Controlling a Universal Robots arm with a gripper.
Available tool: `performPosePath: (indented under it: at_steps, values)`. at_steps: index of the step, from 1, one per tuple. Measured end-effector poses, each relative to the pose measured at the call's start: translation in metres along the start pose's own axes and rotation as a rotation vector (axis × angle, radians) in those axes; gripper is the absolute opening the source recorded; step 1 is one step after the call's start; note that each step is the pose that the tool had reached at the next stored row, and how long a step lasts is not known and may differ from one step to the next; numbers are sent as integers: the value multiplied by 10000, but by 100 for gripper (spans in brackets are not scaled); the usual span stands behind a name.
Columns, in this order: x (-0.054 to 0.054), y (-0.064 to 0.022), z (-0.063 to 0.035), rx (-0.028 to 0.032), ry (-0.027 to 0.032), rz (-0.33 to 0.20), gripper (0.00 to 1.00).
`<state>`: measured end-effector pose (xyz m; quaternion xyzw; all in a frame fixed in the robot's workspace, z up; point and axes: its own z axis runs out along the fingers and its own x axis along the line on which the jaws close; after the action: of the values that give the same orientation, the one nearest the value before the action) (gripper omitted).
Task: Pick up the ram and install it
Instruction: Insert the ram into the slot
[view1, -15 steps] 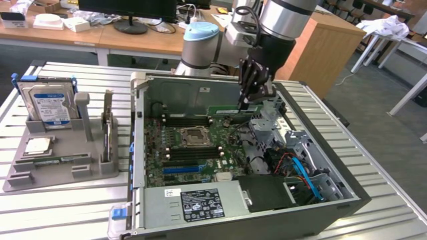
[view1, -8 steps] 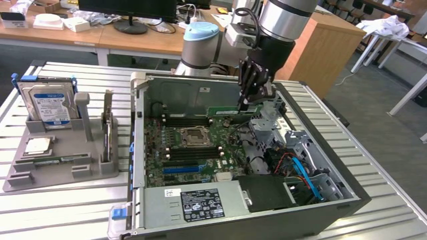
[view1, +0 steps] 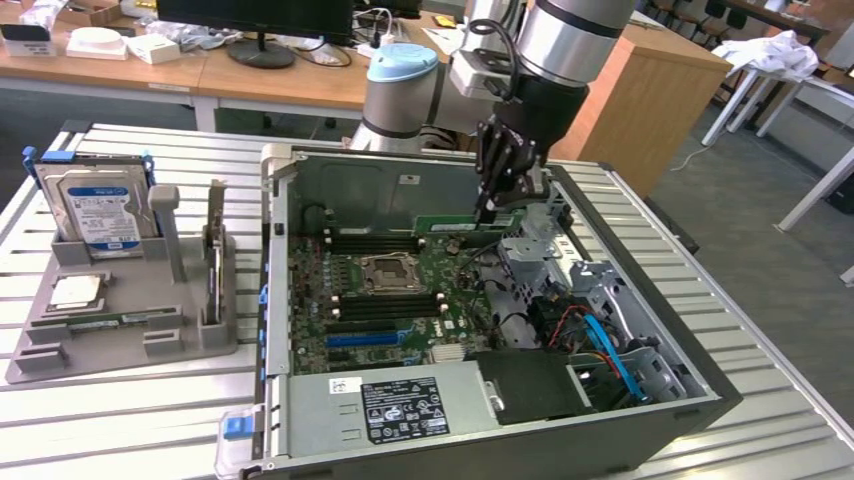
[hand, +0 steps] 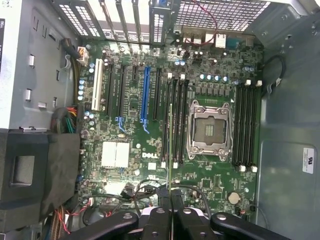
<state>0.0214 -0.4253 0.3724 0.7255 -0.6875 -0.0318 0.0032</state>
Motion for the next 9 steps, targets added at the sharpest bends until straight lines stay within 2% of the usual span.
performPosePath:
  at_steps: [9]
  values:
    - [2, -2, 36, 0, 0, 3, 12]
